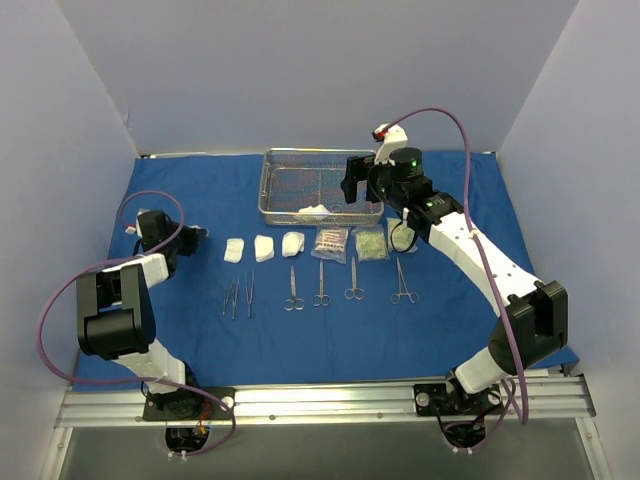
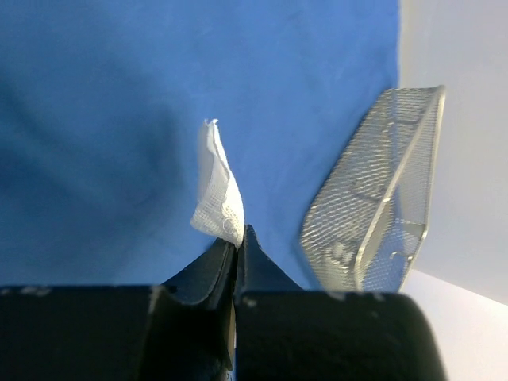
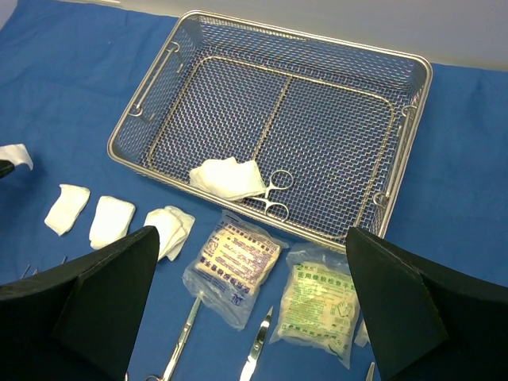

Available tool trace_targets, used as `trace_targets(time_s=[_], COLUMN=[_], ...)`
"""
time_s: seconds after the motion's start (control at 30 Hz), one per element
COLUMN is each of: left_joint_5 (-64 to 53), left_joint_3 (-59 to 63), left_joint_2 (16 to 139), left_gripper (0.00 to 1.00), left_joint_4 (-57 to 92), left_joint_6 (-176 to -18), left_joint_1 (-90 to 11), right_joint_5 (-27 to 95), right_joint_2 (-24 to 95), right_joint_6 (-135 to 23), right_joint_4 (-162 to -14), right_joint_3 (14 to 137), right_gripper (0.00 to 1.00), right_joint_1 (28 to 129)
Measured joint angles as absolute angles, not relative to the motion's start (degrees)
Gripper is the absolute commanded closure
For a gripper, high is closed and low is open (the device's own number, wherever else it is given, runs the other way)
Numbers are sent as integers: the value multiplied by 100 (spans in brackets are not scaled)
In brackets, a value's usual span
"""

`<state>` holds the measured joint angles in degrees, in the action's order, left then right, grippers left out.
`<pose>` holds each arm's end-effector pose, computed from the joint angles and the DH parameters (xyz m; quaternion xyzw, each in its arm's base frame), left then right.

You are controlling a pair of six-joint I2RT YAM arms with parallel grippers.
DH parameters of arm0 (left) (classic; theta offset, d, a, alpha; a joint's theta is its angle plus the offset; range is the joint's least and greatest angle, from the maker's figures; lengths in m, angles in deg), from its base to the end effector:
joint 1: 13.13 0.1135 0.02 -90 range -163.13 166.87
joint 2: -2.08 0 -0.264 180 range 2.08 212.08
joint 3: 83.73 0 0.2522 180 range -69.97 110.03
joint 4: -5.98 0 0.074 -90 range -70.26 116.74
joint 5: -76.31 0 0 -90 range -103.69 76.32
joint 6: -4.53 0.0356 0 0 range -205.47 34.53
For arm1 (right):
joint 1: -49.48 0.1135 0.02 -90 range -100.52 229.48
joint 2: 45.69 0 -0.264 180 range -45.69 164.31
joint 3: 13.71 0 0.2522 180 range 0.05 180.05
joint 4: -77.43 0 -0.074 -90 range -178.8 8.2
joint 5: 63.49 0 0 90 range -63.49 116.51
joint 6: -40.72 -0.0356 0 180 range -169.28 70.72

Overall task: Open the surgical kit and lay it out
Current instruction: Place the medical item in the surgical kit.

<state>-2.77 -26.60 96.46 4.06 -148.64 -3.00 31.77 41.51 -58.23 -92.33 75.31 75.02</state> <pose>0.3258 0.0514 0.1611 -0.4928 0.7356 -0.2797 0.3713 0.3301 0.1614 0.3692 -0.1388 0.7441 0.2266 0.6130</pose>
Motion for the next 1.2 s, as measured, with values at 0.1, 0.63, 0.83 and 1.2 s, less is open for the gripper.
trace_targets(time_s=[0.1,0.63,0.83,1.2], left_joint_5=[-283,-821,-1184,-1273], left_joint_3=[-2511,-3009,-3228,-3224], left_joint_2=[9710,10049,9712,9432], left_gripper=[98,98,84,5], left_joint_4=[319,61,220,437], left_joint_6=[-14969,-15562,-15649,-15868], left_joint_1=[-363,-709,-833,-875], right_joint_5=[3179,3179,3181,3151], right_joint_2=[4151,4151,4158,4435], right_joint_6=[-5823,-5749,-5694,-5414], right_joint_4=[-9214,-9118,-9113,-8921], right_joint_3=[7531,7531,7531,7647], right_gripper=[0,0,0,0], right_joint_1=[7502,7502,7500,7502])
